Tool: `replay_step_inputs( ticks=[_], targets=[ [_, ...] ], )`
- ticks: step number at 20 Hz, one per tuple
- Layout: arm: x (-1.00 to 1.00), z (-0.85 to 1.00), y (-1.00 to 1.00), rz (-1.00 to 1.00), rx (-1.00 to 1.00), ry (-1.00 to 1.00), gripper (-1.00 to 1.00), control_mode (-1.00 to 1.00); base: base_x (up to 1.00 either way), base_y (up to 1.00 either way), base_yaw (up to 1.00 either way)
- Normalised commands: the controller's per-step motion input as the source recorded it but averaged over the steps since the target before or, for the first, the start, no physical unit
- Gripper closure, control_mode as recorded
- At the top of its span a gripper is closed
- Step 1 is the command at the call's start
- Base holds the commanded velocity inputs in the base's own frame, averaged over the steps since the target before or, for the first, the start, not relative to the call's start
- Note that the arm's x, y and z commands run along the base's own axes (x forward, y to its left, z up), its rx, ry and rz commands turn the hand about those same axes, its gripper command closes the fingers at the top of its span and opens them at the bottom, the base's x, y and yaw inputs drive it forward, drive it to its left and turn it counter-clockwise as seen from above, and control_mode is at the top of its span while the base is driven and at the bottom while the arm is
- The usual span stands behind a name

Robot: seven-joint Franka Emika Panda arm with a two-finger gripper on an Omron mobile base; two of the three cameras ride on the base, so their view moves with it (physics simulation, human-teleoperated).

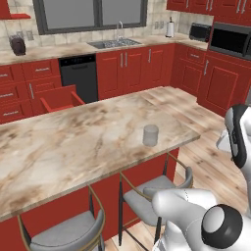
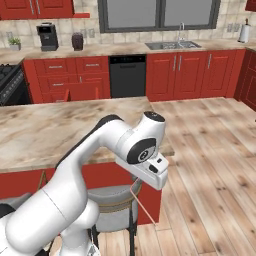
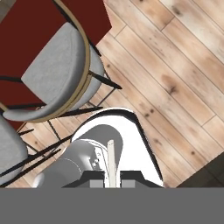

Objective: Take a straw from the drawer in front and place it inside the glass cup on the dining counter.

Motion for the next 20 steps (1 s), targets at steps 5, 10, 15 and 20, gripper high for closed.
replay_step_inputs(
  ticks=[5, 10, 15, 20],
  targets=[
    [0.00, 0.00, 0.00, 0.00, 0.00, 0.00, 1.00, 1.00, 0.00, 0.02, 0.00],
    [0.00, 0.60, 0.00, 0.00, 0.09, 0.02, 1.00, -1.00, 0.00, 0.00, 0.00],
    [0.11, 0.93, 0.15, 0.00, 0.11, 0.00, 1.00, -1.00, 0.00, 0.00, 0.00],
    [0.50, 0.47, 0.48, 0.00, 0.15, -0.01, 1.00, -1.00, 0.00, 0.00, 0.00]
  ],
)
